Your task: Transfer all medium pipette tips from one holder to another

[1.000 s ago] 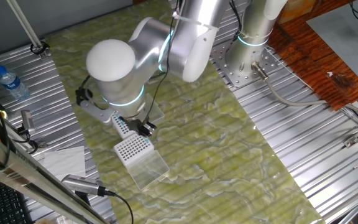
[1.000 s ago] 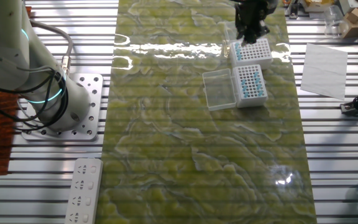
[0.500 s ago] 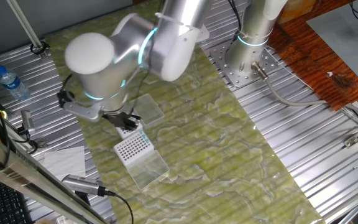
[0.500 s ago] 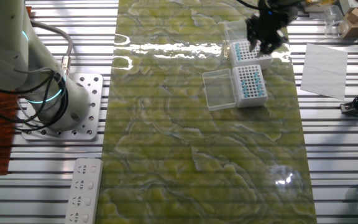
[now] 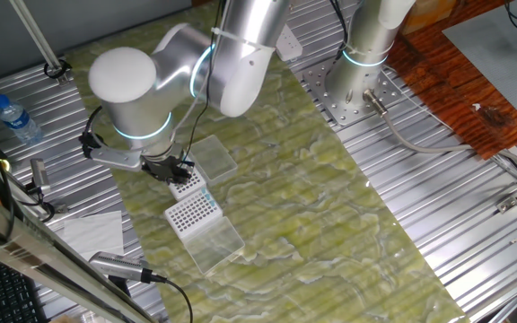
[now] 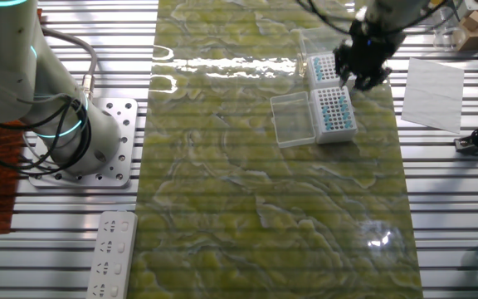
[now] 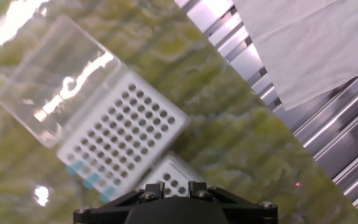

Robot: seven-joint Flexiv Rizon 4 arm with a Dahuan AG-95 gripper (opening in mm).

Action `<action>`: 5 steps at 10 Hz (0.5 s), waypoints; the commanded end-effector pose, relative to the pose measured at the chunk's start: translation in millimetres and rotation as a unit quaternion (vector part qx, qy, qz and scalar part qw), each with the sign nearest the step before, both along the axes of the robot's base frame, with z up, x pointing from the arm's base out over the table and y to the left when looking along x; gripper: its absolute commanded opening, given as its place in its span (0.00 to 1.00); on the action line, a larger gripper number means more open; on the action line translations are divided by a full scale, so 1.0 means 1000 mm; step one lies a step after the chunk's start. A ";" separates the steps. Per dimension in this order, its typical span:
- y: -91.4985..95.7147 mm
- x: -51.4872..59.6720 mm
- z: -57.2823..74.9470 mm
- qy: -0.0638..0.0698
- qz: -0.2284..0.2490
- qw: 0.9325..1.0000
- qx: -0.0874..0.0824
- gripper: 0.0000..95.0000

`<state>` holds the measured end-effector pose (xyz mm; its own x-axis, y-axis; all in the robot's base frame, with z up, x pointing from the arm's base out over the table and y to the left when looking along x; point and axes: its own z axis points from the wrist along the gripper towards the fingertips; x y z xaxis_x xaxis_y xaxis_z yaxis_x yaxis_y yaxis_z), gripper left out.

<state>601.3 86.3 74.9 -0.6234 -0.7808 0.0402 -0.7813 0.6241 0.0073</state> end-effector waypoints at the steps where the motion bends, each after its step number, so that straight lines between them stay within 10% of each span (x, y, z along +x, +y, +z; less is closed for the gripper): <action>1: -0.001 -0.002 -0.001 0.002 -0.004 1.000 0.004 0.20; 5: -0.002 -0.007 -0.002 0.001 -0.005 1.000 0.007 0.20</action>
<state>593.1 83.8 72.9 -0.6312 -0.7750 0.0302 -0.7749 0.6318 0.0186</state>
